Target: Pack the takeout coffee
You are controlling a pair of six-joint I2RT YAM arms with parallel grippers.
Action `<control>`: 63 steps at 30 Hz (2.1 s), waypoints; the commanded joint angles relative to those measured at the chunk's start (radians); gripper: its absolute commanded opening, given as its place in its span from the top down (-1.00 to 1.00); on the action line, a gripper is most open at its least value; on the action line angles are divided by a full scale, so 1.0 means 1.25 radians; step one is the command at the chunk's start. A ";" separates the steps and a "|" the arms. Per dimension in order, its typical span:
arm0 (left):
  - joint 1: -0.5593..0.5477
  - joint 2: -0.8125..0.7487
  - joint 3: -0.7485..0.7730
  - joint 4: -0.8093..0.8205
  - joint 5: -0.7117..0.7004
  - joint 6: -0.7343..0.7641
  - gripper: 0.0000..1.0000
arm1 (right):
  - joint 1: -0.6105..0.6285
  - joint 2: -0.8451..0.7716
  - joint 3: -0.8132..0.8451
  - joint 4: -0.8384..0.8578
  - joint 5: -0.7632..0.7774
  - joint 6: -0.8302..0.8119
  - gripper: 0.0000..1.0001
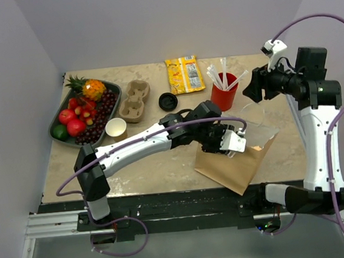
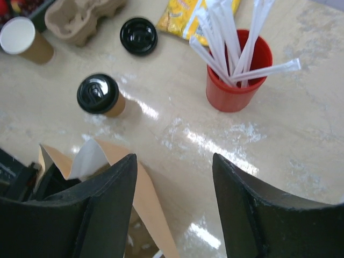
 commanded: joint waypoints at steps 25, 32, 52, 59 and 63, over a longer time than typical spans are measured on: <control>0.010 -0.207 0.001 0.130 0.140 -0.149 -0.16 | -0.001 -0.063 0.099 -0.330 -0.003 -0.099 -0.55; 0.008 -0.205 0.002 0.135 0.149 -0.160 0.02 | -0.002 -0.099 0.077 -0.330 -0.033 -0.123 -0.49; 0.061 -0.180 0.134 0.174 0.054 -0.159 1.00 | 0.006 0.090 0.385 -0.129 -0.091 -0.122 1.00; 0.004 -0.184 0.212 0.182 0.124 -0.242 1.00 | 0.006 0.036 0.318 -0.004 0.062 -0.066 1.00; -0.020 -0.152 0.146 0.238 -0.084 -0.206 1.00 | 0.006 0.017 0.302 -0.032 -0.048 -0.096 1.00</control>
